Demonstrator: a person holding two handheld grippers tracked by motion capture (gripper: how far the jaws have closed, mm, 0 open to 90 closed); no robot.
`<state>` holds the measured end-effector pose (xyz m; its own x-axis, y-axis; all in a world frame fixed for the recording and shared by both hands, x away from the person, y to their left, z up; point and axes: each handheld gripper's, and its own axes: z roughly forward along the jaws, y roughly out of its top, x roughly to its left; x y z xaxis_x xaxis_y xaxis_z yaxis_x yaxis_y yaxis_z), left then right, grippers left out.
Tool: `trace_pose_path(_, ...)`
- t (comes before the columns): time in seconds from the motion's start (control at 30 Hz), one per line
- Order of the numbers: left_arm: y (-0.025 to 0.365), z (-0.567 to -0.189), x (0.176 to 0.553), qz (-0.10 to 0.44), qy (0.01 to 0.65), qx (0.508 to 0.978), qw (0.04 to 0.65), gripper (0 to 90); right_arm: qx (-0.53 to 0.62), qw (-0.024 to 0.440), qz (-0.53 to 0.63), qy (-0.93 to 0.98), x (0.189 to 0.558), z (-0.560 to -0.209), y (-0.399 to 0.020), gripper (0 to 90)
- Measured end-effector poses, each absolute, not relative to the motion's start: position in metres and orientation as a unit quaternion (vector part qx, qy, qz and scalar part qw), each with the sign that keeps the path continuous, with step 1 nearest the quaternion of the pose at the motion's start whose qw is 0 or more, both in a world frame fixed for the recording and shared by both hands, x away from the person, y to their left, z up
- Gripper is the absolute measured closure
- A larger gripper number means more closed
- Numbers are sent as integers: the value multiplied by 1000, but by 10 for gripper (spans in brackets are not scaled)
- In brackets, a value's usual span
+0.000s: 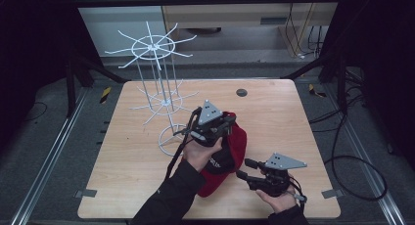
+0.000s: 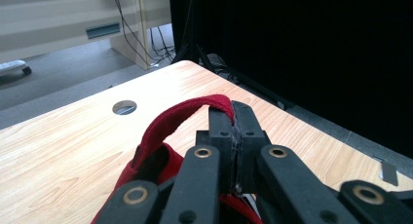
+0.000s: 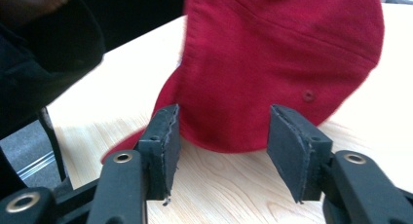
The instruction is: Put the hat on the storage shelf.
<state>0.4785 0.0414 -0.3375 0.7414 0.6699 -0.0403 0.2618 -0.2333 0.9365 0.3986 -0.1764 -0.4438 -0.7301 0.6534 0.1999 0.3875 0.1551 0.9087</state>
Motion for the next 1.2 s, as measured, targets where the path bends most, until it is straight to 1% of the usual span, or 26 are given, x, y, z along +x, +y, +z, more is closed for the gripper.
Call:
trace_pose_path(0.17,37,-337,477,182,303,762,543,885,339,108,557,750,401,-444,-168,457)
trace_pose_path(0.27,31,-333,472,180,289,764,548,885,341,97,547,758,407,-450,-162,592)
trace_pose_path(0.3,29,-331,470,178,285,765,549,886,341,103,543,761,407,-449,-160,621)
trace_pose_path(0.37,25,-328,466,176,276,766,553,886,340,115,537,764,407,-447,-160,731)
trace_pose_path(0.4,23,-326,464,175,271,766,556,886,344,123,535,762,407,-446,-161,731)
trace_pose_path(0.43,22,-324,462,173,266,766,559,885,347,131,532,761,406,-444,-163,793)
trace_pose_path(0.47,20,-322,460,172,261,765,563,885,347,131,532,761,406,-444,-163,793)
trace_pose_path(0.57,16,-316,453,167,247,765,571,886,368,161,526,750,405,-440,-171,829)
trace_pose_path(0.63,14,-313,449,166,238,765,575,885,380,193,519,741,404,-437,-179,838)
trace_pose_path(0.7,13,-313,446,166,233,765,578,885,390,241,501,734,401,-433,-186,842)
trace_pose_path(0.83,21,-320,444,163,232,768,574,885,391,304,466,733,397,-428,-195,844)
trace_pose_path(0.97,36,-334,441,154,243,769,571,885,373,327,442,747,396,-427,-195,845)
trace_pose_path(1.2,64,-350,431,142,258,772,563,885,338,338,433,764,393,-424,-185,846)
